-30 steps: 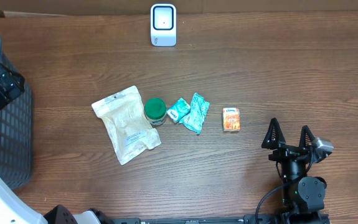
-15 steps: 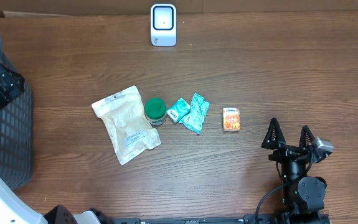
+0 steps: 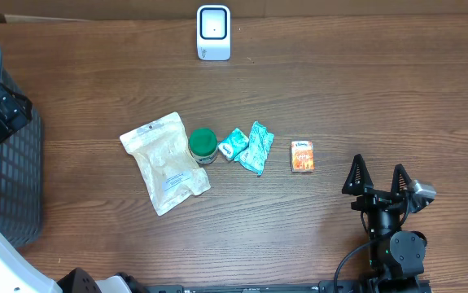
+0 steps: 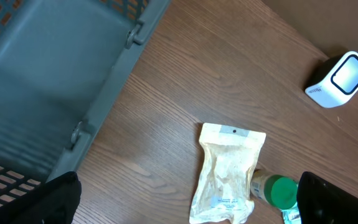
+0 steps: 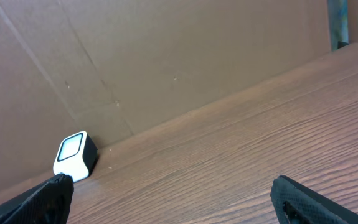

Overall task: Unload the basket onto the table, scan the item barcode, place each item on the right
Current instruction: 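Retract the left gripper back over the basket, then move the right gripper over the Kleenex pack and lower to grasp it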

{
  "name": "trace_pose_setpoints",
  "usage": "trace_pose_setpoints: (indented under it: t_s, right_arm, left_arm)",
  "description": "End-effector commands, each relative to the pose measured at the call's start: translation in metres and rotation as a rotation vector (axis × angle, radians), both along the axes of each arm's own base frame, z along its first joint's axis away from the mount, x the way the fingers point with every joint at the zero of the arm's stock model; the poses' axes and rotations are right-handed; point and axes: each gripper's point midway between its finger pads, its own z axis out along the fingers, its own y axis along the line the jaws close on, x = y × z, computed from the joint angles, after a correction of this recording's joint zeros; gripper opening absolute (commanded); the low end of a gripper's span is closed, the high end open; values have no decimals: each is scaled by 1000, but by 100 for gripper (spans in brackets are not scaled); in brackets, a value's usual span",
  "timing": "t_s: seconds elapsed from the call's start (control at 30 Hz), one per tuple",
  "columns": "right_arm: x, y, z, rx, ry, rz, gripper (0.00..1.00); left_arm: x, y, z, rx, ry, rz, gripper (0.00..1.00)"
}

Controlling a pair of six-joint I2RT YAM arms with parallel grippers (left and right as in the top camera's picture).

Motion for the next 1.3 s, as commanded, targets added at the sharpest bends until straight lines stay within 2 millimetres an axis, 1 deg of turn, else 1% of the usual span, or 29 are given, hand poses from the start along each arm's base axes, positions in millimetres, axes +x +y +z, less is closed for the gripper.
trace_pose_setpoints:
  t_s: [0.0, 0.07, 0.1, 0.17, 0.23, 0.27, 0.33, 0.4, 0.47, 0.53, 0.63, 0.77, 0.87, 0.97, 1.03, 1.13, 1.27]
  right_arm:
    - [0, -1, -2, -7, -3, -6, 100]
    - [-1, -5, -1, -5, -7, -35, 100]
    - [-1, -4, 3, 14, -26, -29, 100]
    - [0, 2, 4, 15, -28, 6, 100]
    - [1, 16, 5, 15, -31, 89, 100]
    - [0, 29, 6, 14, -35, 166, 100]
    - [-3, 49, 7, 12, -32, 284, 100]
    - [-6, 61, 6, 12, -18, 357, 100]
    - [-9, 66, 8, 13, 5, 389, 100]
    - [-13, 72, 12, 15, 35, 422, 100]
    - [-20, 78, 24, 20, 94, 463, 100]
    - [-26, 86, 51, 24, 183, 518, 100]
    - [-30, 96, 65, 41, 287, 580, 100]
    - [-34, 106, 72, 74, 411, 642, 100]
    - [-33, 109, 75, 92, 475, 655, 100]
    - [-34, 123, 82, 130, 512, 739, 100]
    - [-29, 125, 74, 144, 553, 748, 100]
  left_arm:
    - [0, 3, 1, 4, -2, 16, 99]
    - [0, 3, 1, 4, -2, 16, 100]
    - [0, 3, 1, 4, -1, 16, 100]
    - [0, 3, 1, 4, -1, 16, 100]
    - [0, 3, 1, 4, -2, 16, 100]
    - [0, 3, 1, 4, -2, 16, 100]
    - [0, 3, 1, 4, -1, 16, 100]
    - [0, 3, 1, 4, -1, 16, 100]
    - [0, 3, 1, 4, -1, 16, 100]
    - [0, 3, 1, 4, -1, 16, 100]
    - [0, 3, 1, 4, -1, 16, 100]
    - [0, 3, 1, 4, -1, 16, 100]
    - [0, 3, 1, 4, -1, 16, 100]
    - [0, 3, 1, 4, -1, 16, 100]
    - [0, 3, 1, 4, -1, 16, 100]
    - [0, 3, 1, 4, -1, 16, 100]
    - [0, 3, 1, 4, -1, 16, 100]
